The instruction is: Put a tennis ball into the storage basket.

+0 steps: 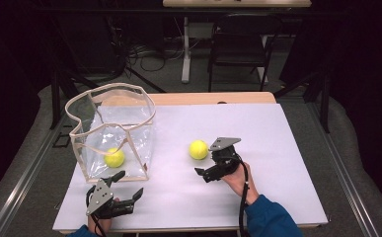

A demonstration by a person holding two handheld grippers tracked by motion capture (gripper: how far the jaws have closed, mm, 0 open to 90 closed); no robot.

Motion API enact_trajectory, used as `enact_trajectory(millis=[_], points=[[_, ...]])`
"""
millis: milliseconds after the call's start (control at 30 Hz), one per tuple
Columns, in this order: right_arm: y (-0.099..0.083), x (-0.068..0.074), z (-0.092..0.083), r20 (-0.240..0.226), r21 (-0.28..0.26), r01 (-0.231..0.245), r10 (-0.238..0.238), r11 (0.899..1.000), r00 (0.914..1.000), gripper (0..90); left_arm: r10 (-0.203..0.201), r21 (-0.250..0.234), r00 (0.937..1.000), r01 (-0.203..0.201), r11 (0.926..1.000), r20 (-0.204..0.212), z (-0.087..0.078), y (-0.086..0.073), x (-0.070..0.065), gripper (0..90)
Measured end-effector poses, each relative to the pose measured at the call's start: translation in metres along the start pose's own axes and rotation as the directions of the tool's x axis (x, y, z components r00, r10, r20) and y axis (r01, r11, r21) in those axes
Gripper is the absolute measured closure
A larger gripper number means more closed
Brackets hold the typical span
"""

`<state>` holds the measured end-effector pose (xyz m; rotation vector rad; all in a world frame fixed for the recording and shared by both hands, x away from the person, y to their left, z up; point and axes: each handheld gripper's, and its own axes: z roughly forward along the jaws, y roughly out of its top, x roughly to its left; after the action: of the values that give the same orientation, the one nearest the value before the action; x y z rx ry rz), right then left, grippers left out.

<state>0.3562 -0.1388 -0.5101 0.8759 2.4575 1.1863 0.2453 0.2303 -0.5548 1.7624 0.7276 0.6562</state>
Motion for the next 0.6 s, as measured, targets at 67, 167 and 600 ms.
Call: enact_trajectory(millis=[67,167,600], points=[[-0.0005,-0.0009,0.0006,0.004,0.002,0.000,0.000,1.000,1.0000,0.0,-0.002,0.000,1.0000,0.002,1.0000,0.001,-0.0003,-0.0001,-0.0001,15.9],[-0.0010,-0.0020,0.0019,0.009,0.013,-0.002,0.002,1.000,1.0000,0.0,-0.004,-0.001,1.0000,0.004,1.0000,0.001,-0.0002,-0.0005,0.0001,16.0],[-0.0029,-0.0091,0.0033,0.027,0.022,-0.010,0.010,1.000,0.9996,0.0,0.003,0.003,1.0000,-0.003,1.0000,0.004,-0.0002,-0.0004,-0.0007,15.9]])
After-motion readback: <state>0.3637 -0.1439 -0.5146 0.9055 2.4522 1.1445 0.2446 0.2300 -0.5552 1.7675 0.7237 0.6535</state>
